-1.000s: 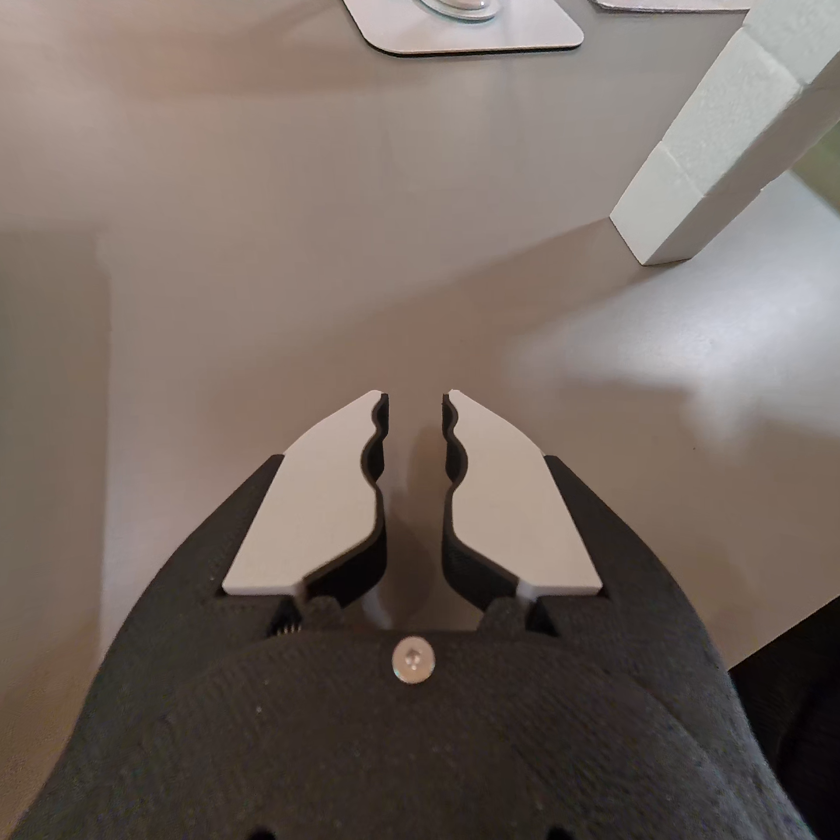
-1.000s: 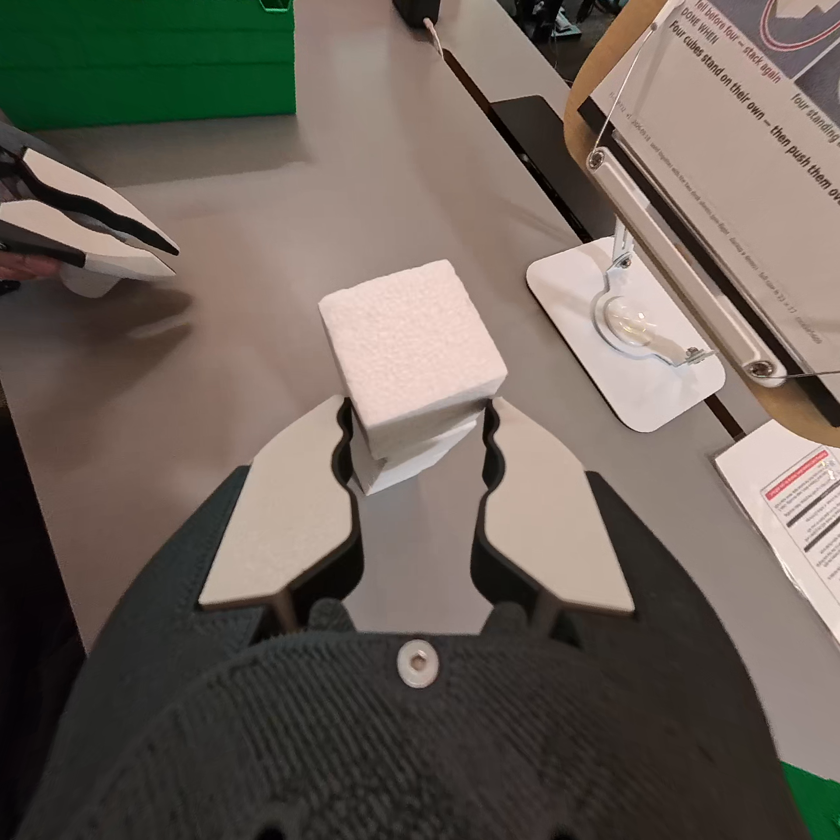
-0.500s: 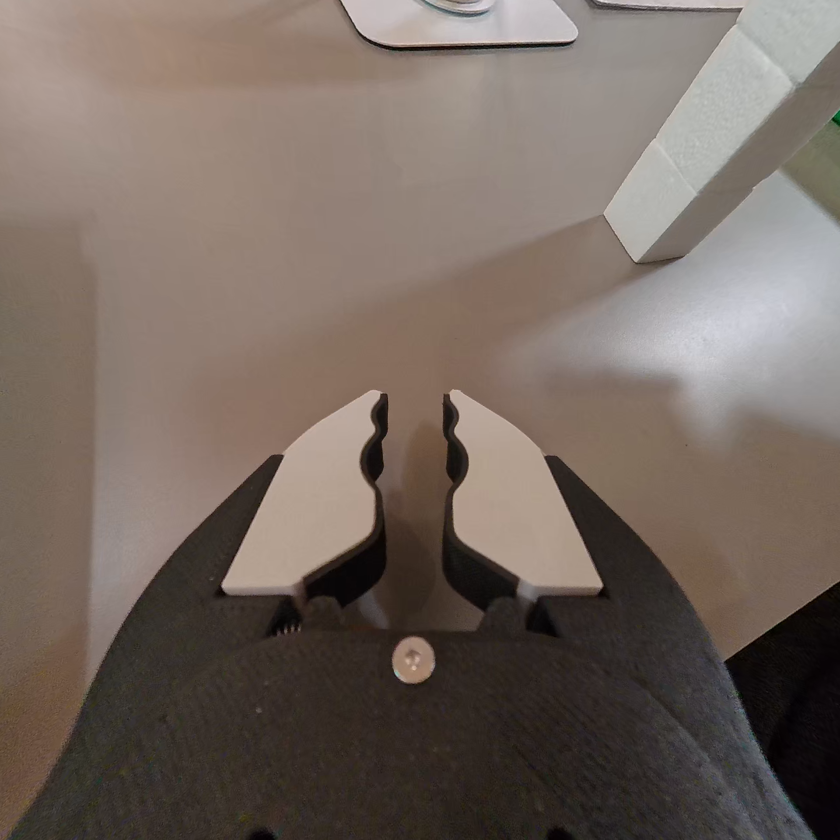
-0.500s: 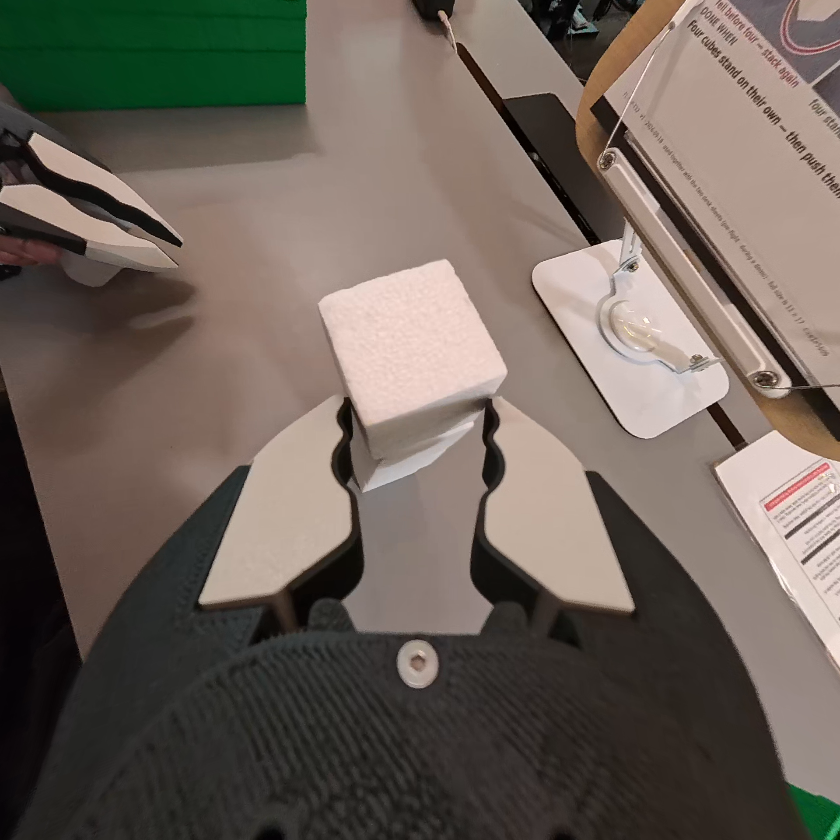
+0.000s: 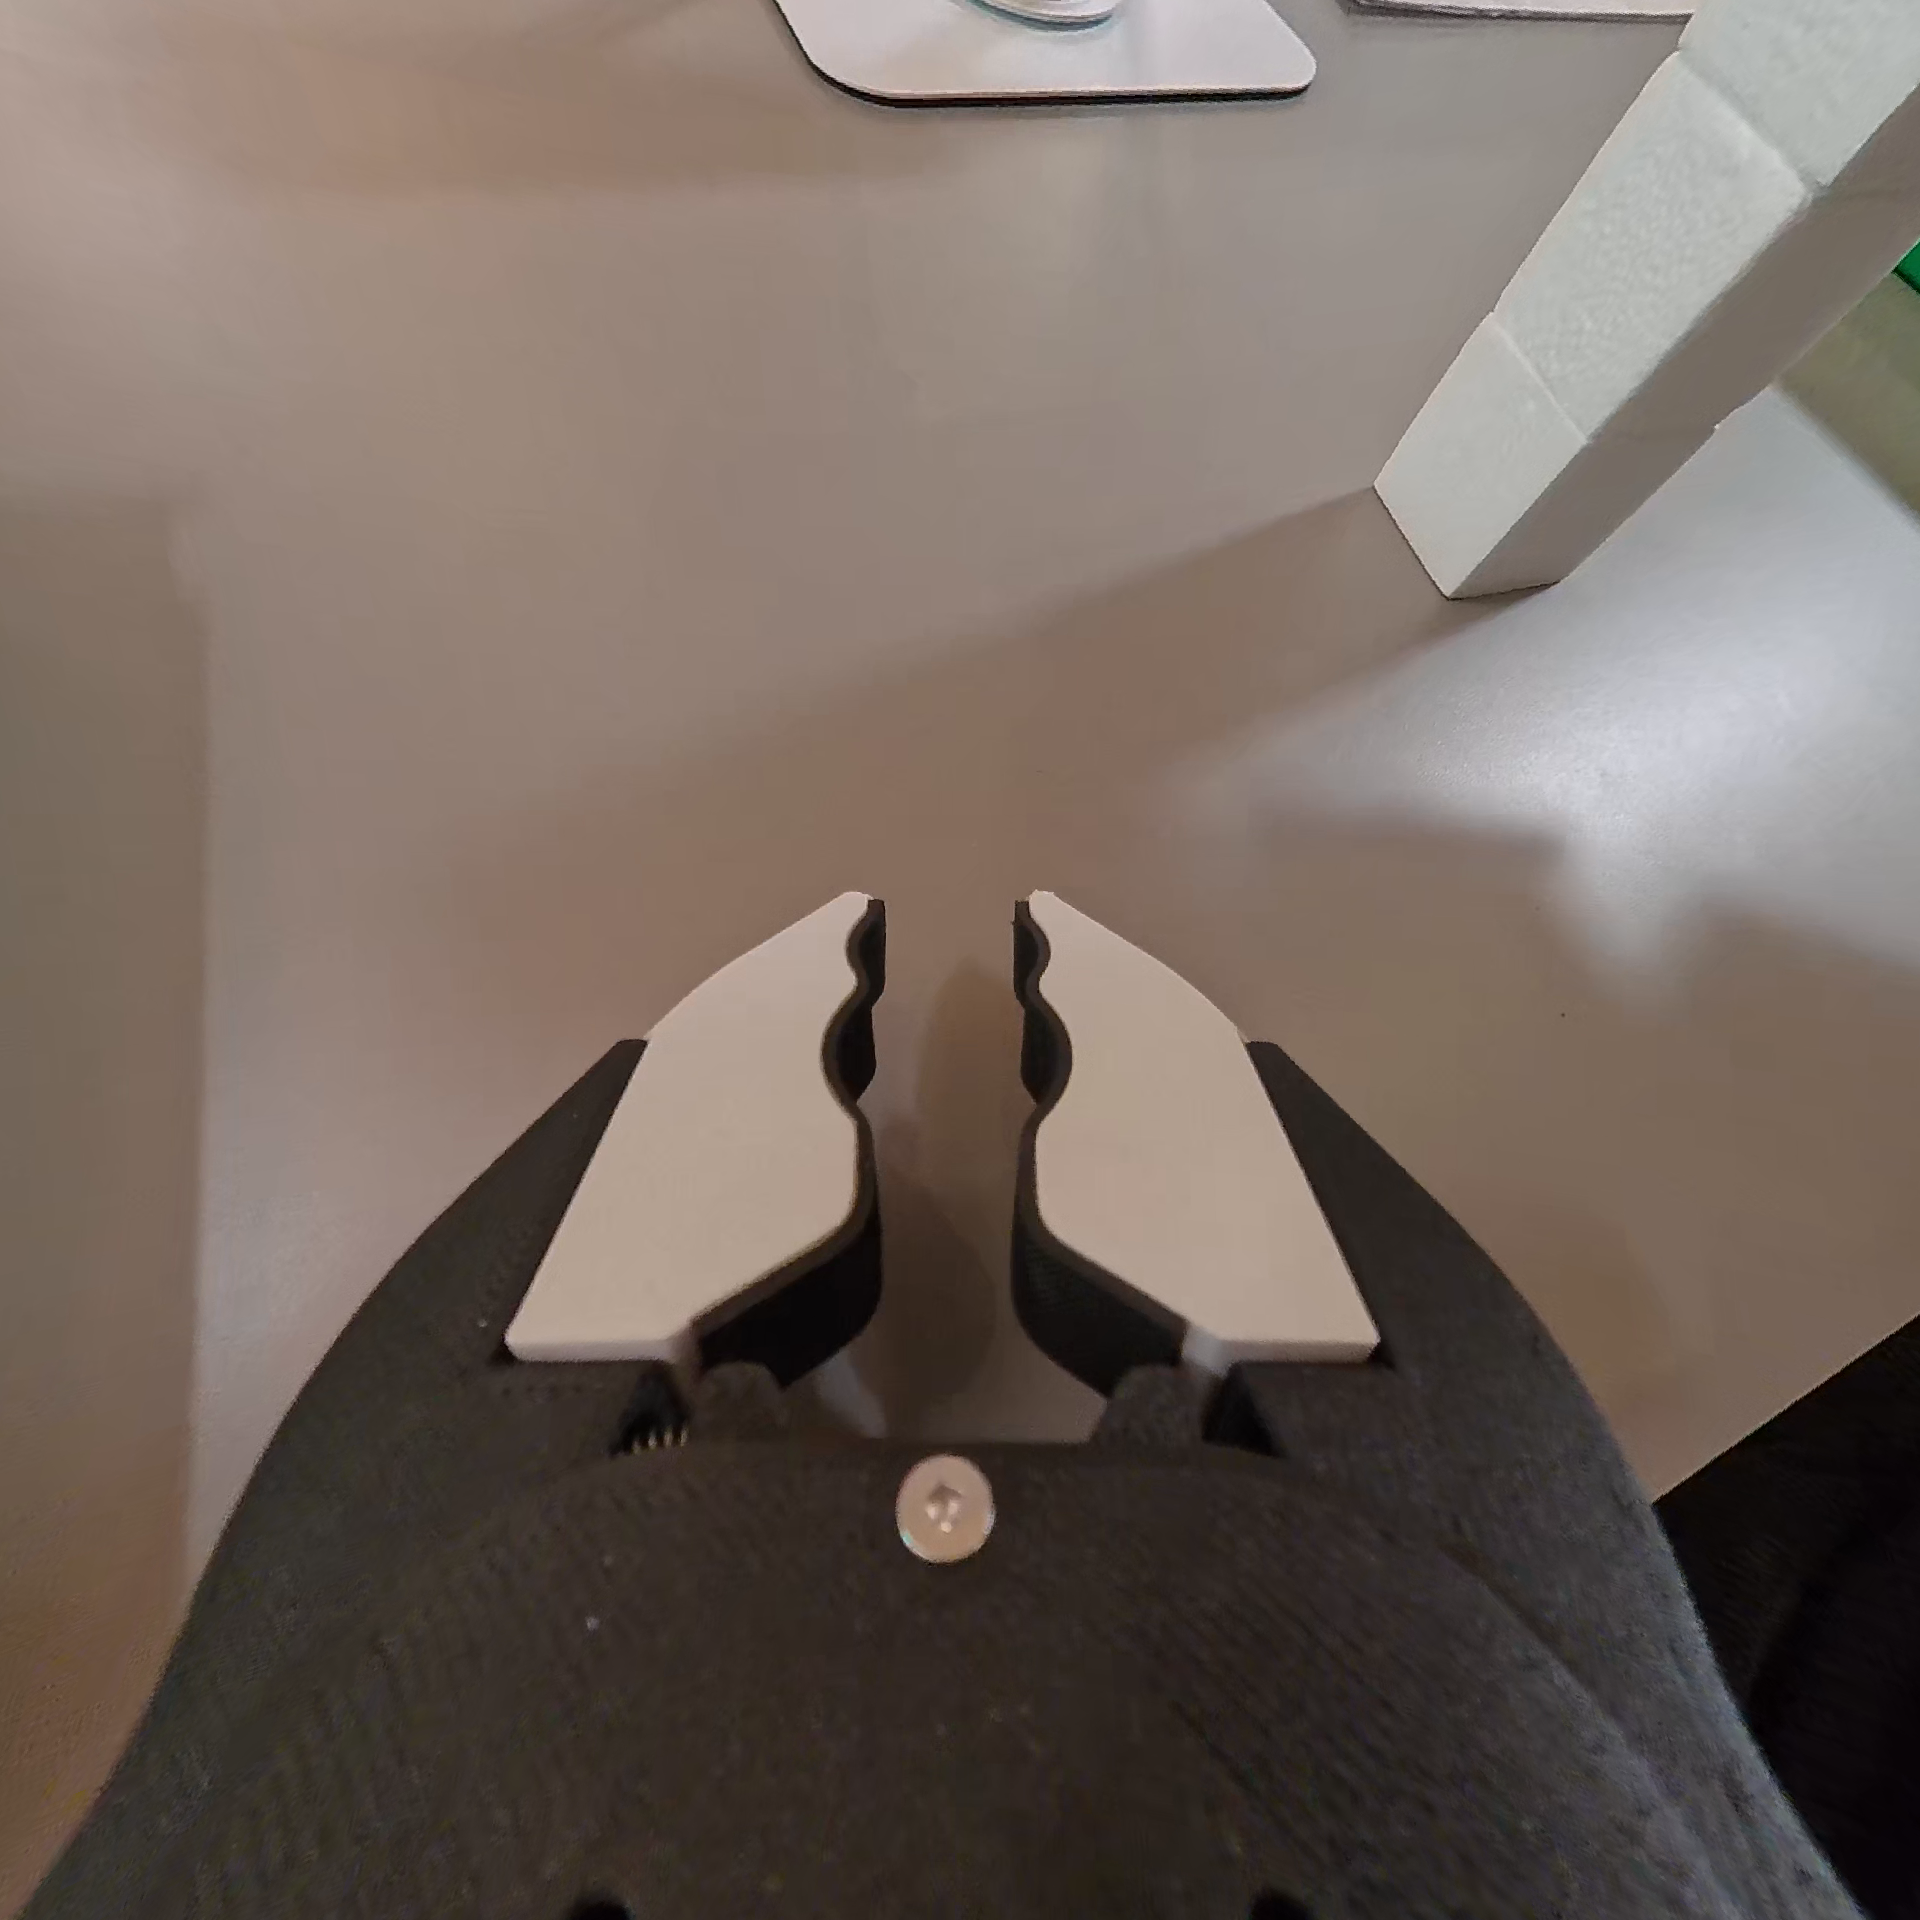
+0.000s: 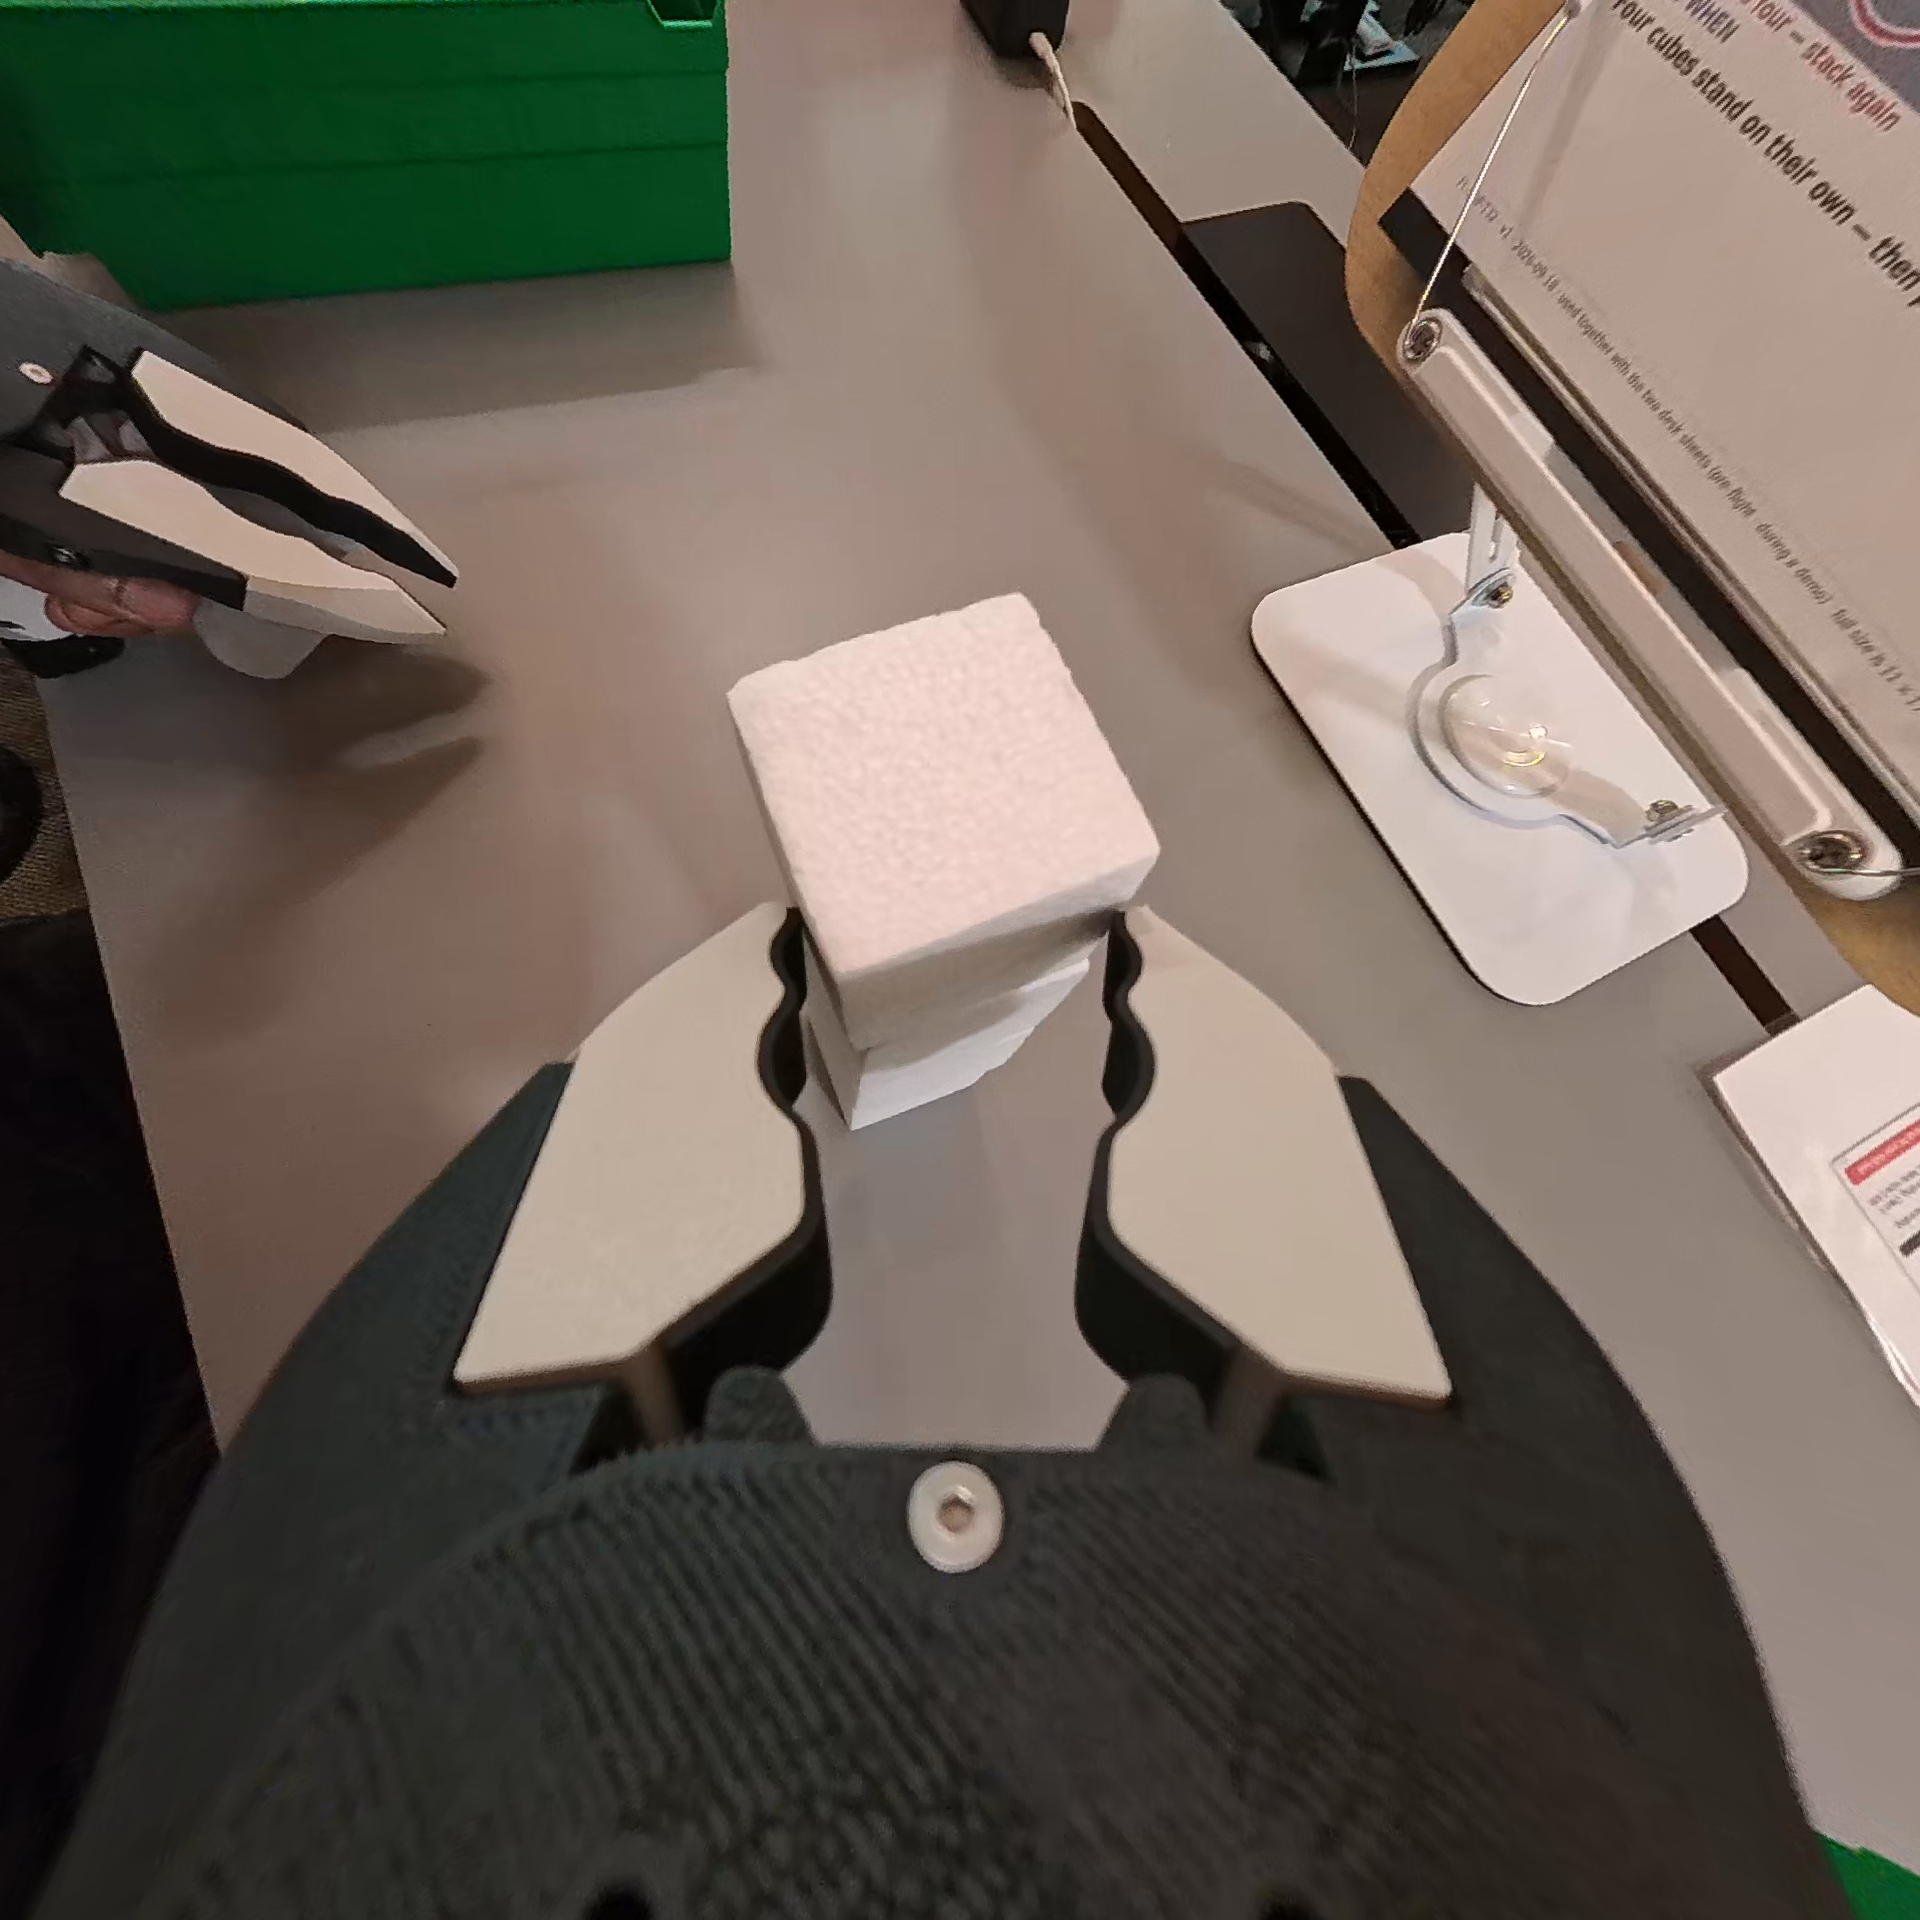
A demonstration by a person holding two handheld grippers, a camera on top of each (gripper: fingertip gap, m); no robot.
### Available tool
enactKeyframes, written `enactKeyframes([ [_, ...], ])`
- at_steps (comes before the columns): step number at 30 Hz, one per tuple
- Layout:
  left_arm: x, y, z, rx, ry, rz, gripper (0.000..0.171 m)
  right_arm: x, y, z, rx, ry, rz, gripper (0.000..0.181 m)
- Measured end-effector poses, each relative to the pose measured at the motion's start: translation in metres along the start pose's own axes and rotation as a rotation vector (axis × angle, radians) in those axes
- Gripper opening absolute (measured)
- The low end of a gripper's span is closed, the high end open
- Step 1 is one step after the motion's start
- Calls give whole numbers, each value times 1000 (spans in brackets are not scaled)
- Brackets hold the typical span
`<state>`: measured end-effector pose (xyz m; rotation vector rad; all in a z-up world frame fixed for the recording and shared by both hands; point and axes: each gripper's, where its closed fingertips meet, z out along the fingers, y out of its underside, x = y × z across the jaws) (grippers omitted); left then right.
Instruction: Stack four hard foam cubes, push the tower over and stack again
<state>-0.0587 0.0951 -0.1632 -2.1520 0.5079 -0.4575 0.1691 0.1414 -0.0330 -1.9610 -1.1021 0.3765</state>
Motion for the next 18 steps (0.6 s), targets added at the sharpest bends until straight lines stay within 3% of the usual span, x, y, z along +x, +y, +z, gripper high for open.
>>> enactKeyframes([
  [18,1,1,0,-4,6,-6,25,-1,0,2,34,-25,28,57],
])
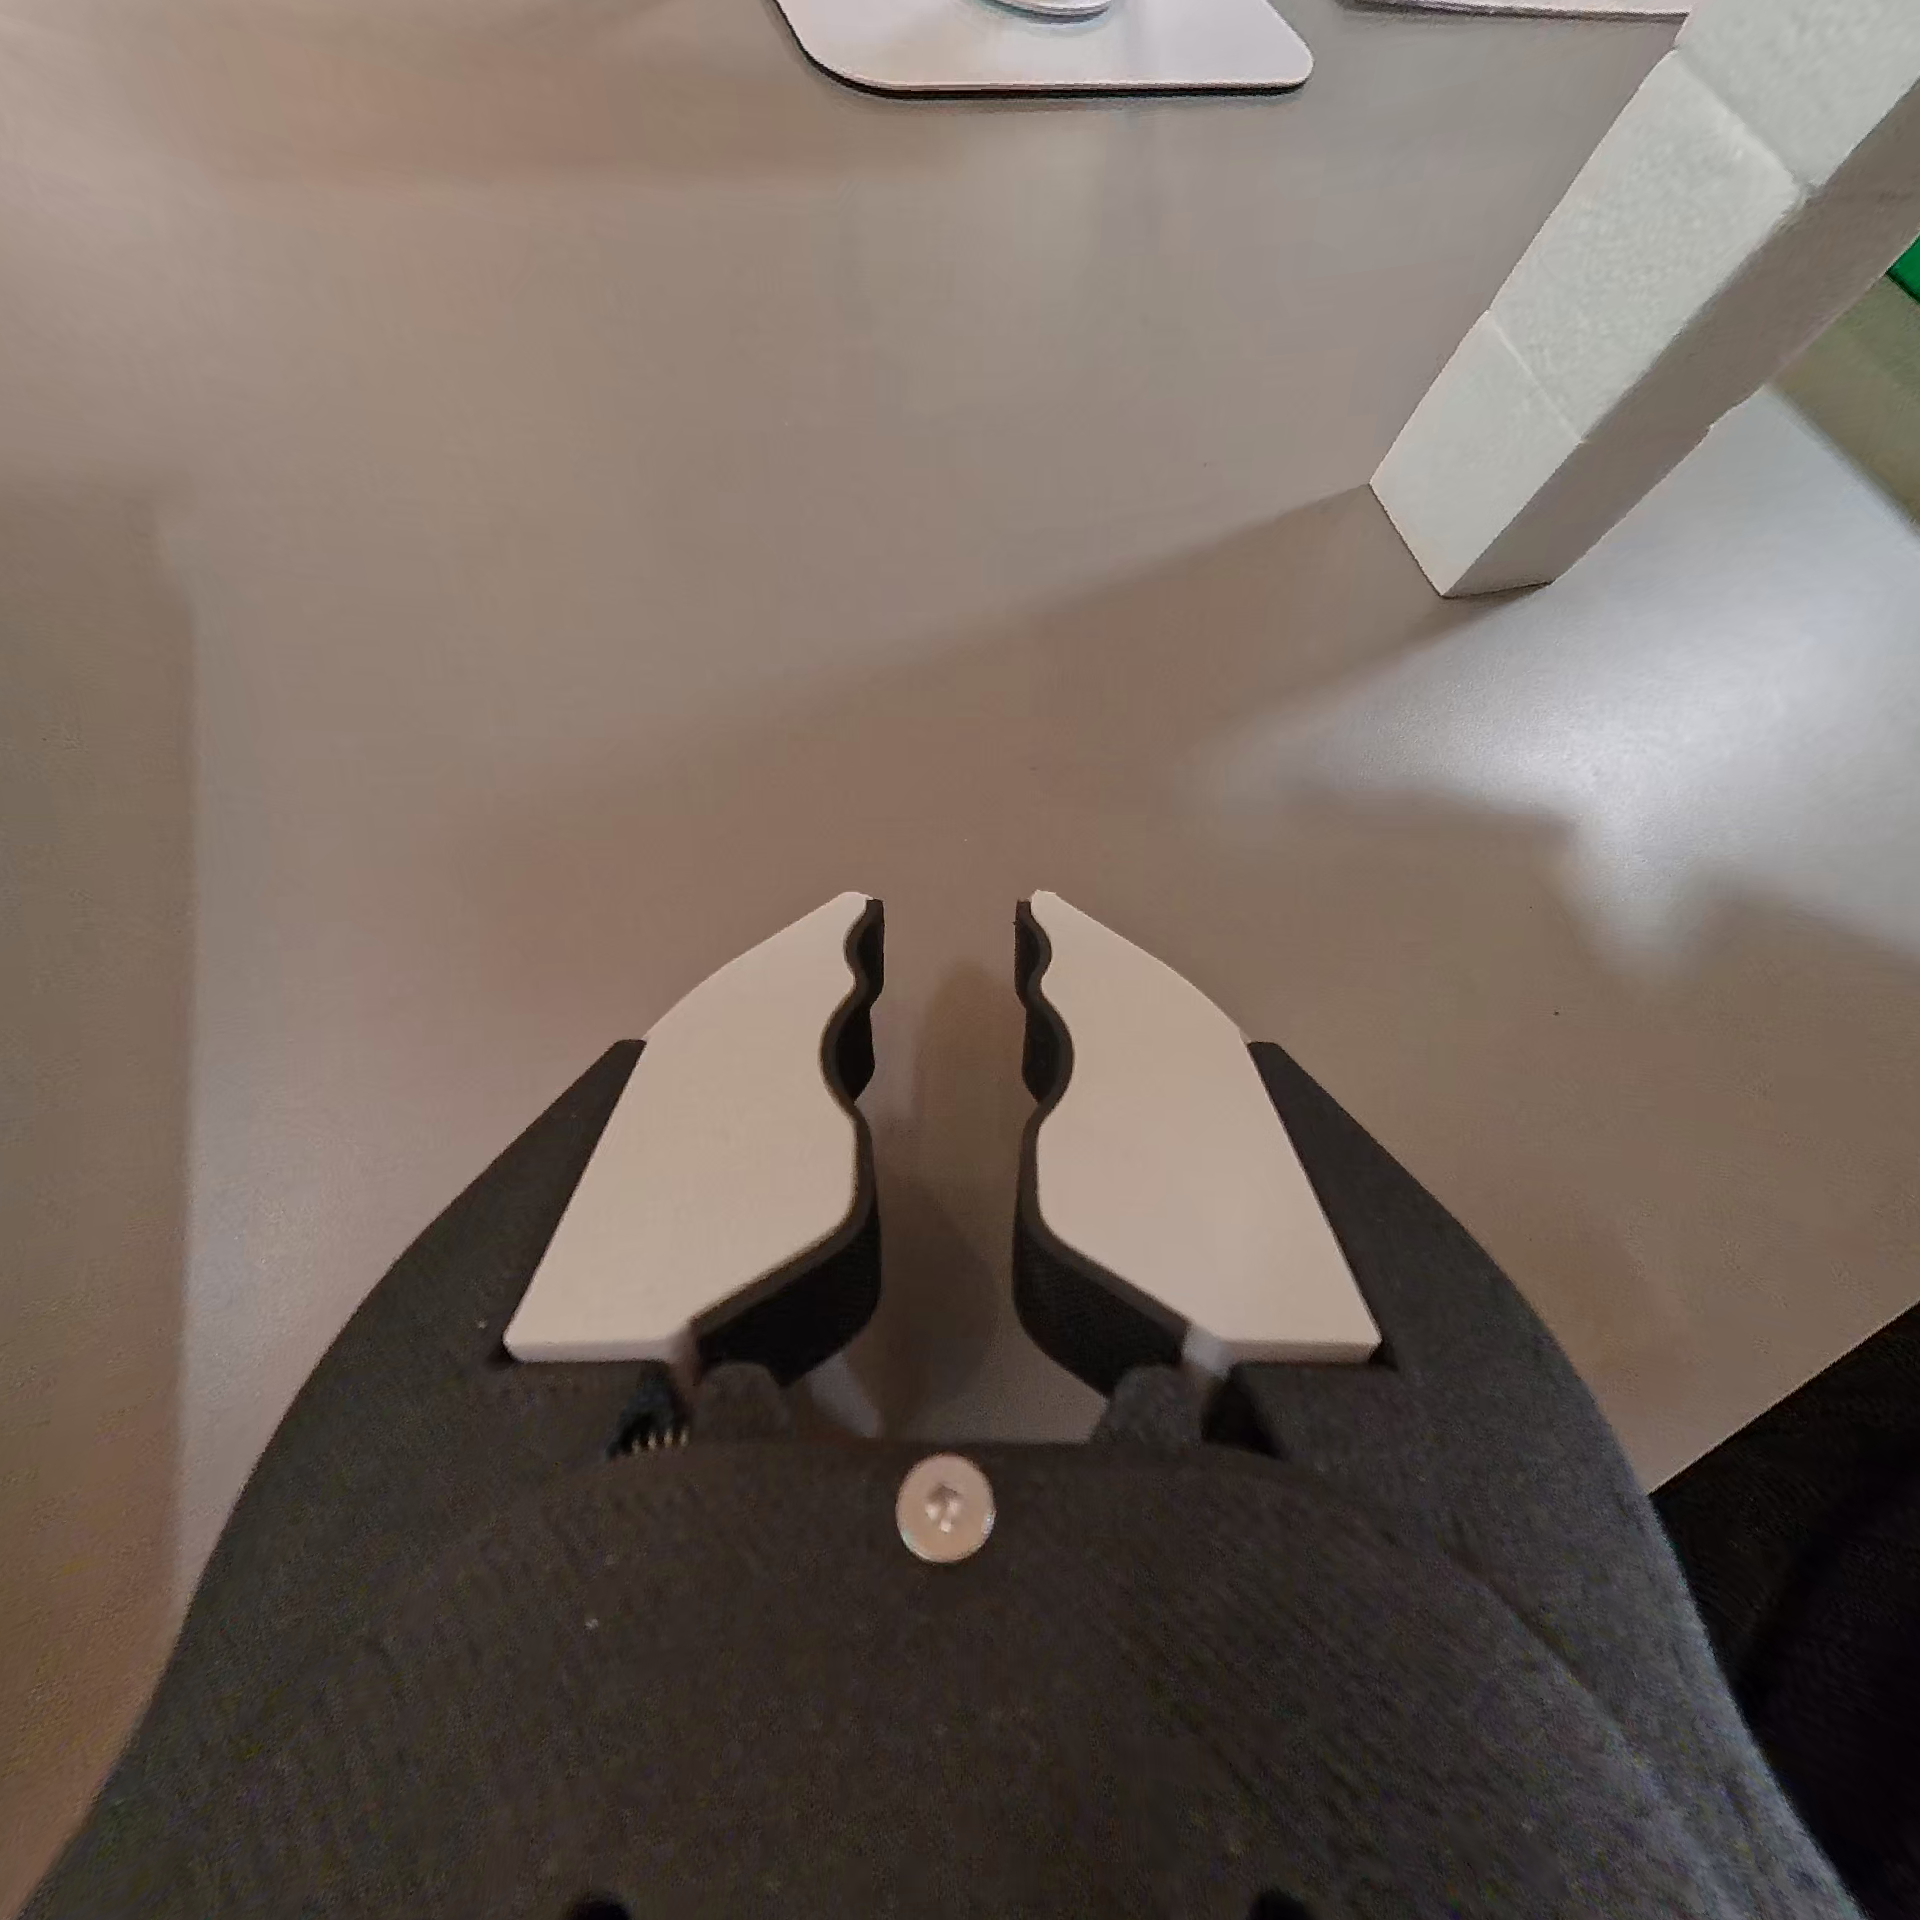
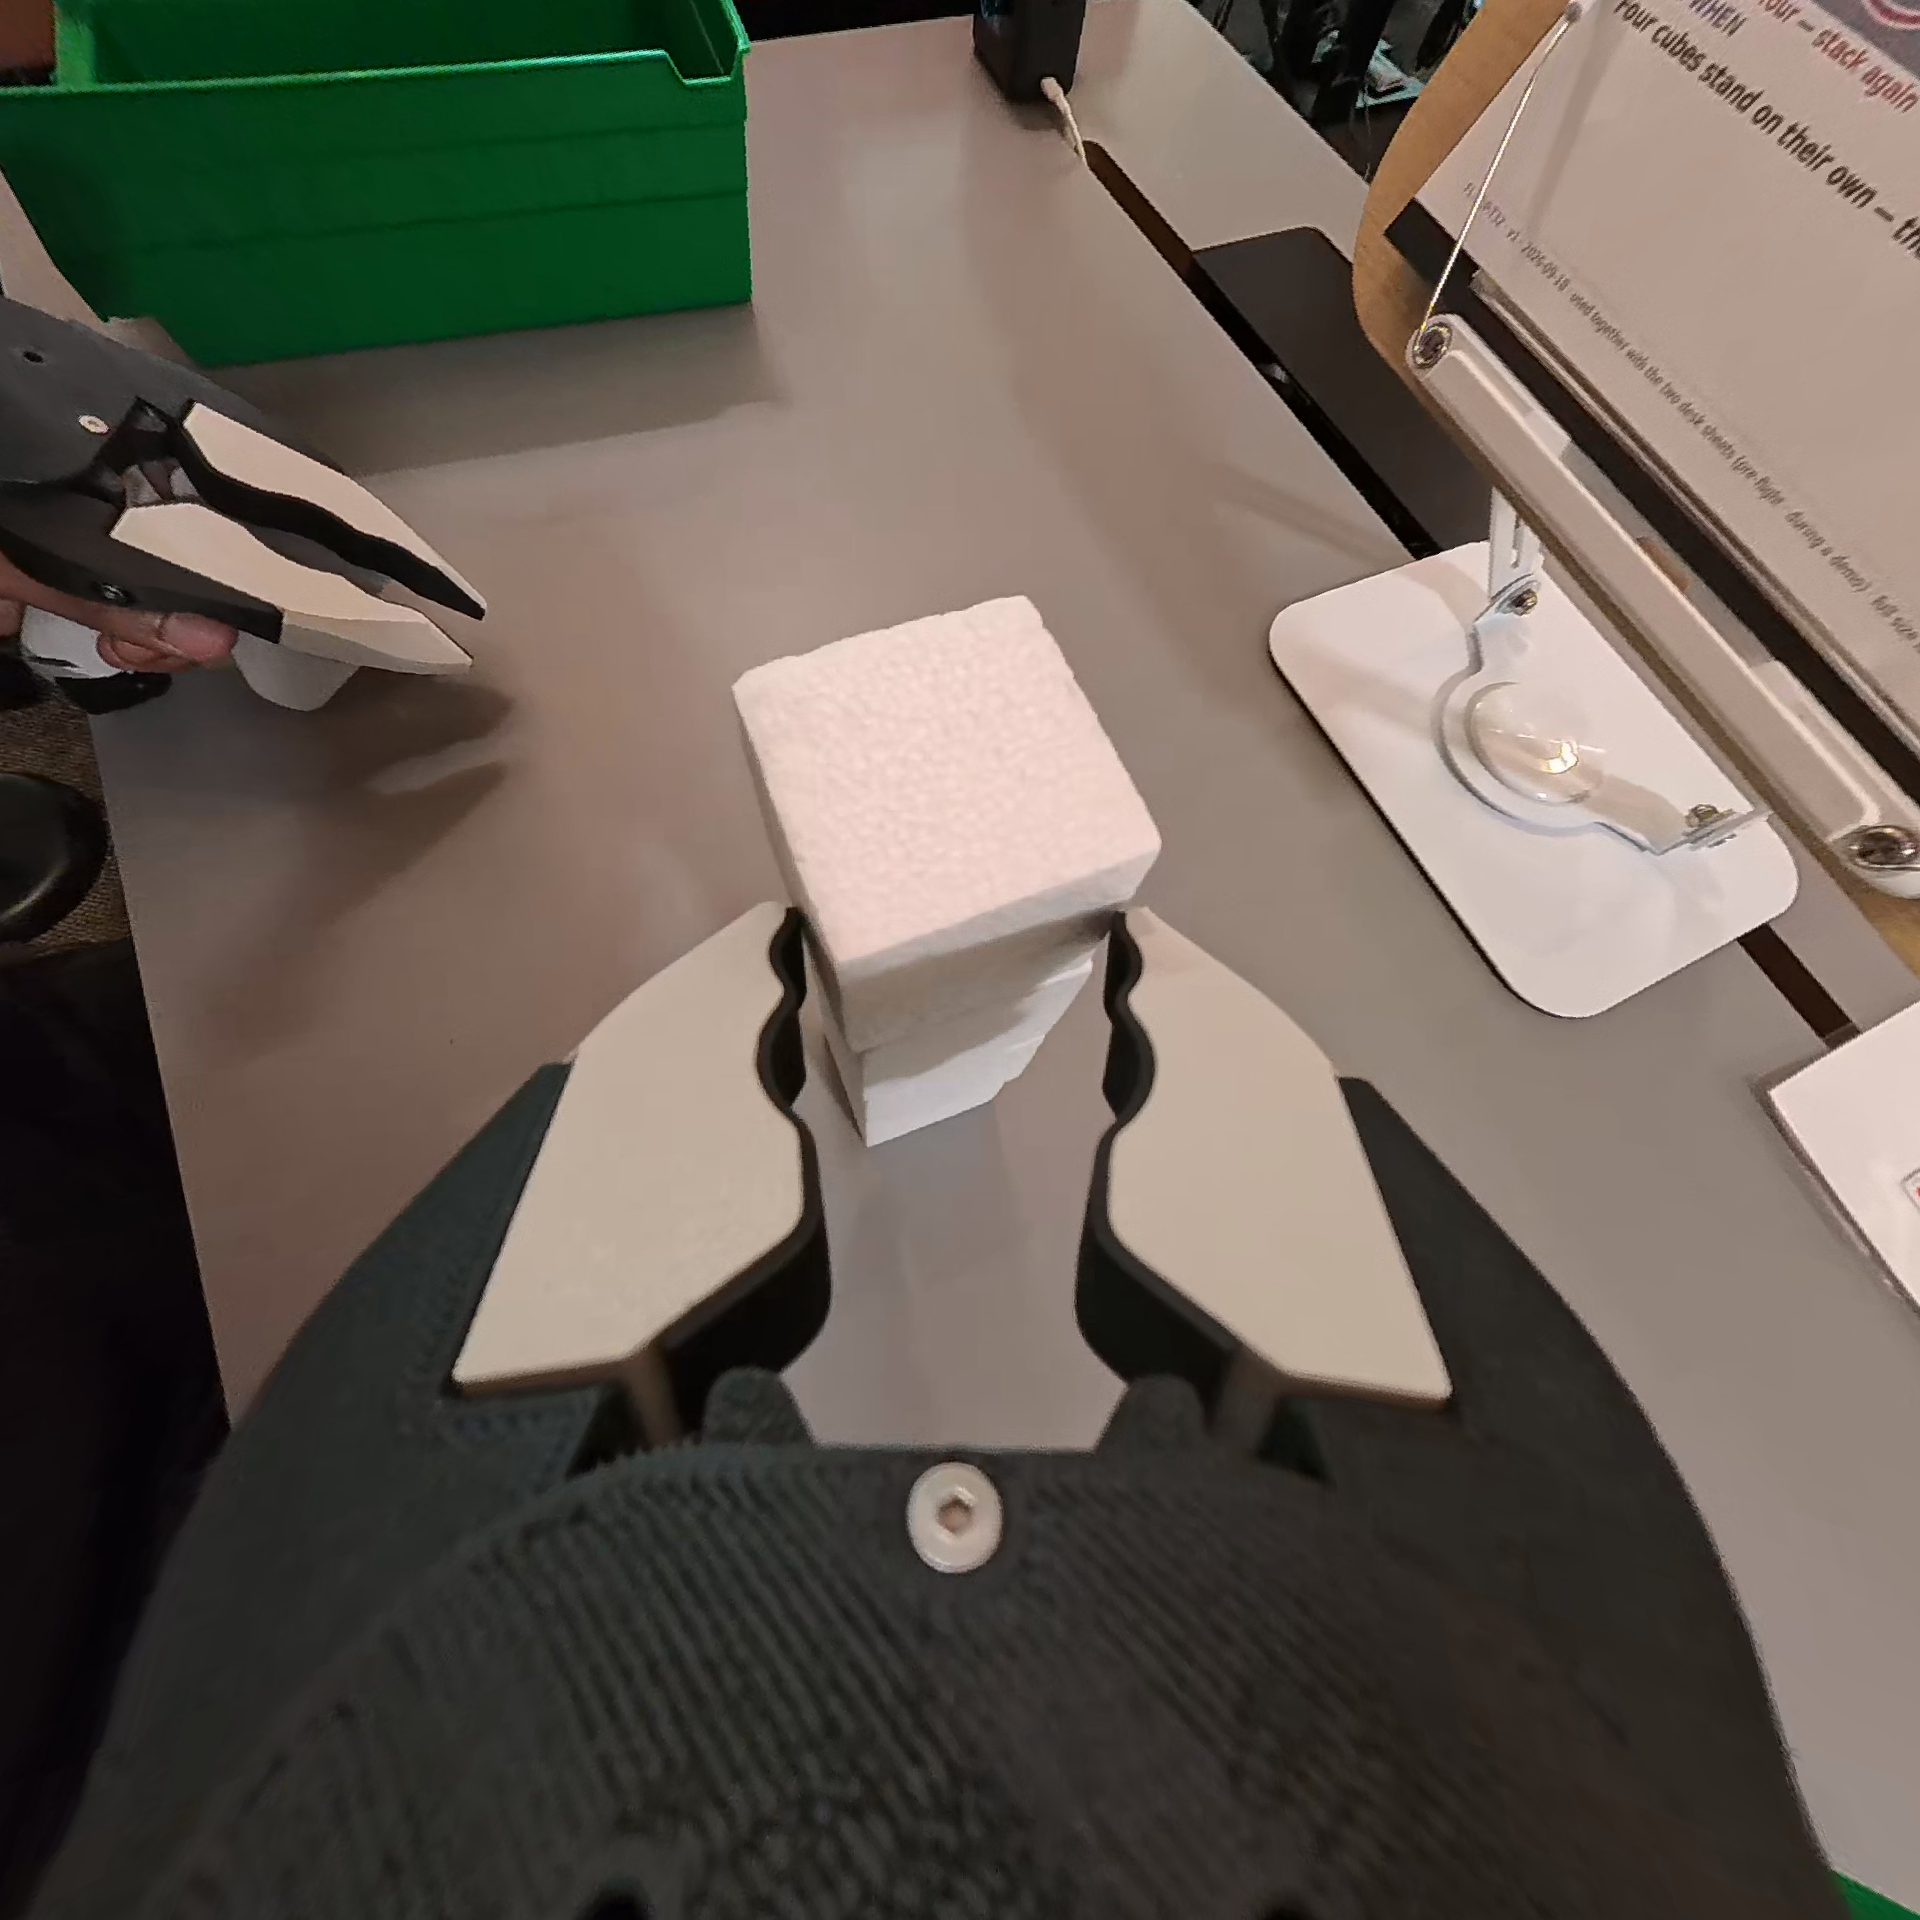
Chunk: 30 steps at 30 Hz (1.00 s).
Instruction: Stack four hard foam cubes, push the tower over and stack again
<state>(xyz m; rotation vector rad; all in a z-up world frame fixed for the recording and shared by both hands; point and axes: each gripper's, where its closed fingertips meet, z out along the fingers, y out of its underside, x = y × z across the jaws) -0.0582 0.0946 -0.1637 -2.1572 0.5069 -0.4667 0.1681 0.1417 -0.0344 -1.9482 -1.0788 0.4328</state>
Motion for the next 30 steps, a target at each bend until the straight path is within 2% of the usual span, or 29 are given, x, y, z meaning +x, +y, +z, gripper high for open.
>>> enactKeyframes([
  [5,0,0,0,0,0,0,25,0,1,1,3,12,-12,57],
  [12,0,0,0,-1,2,-2,25,7,17,9,-87,83,-51,57],
  [25,1,0,-1,0,17,-25,25,0,10,-4,-18,19,-16,70],
  [30,1,0,0,-1,19,-29,25,3,12,-5,2,4,-4,67],
])
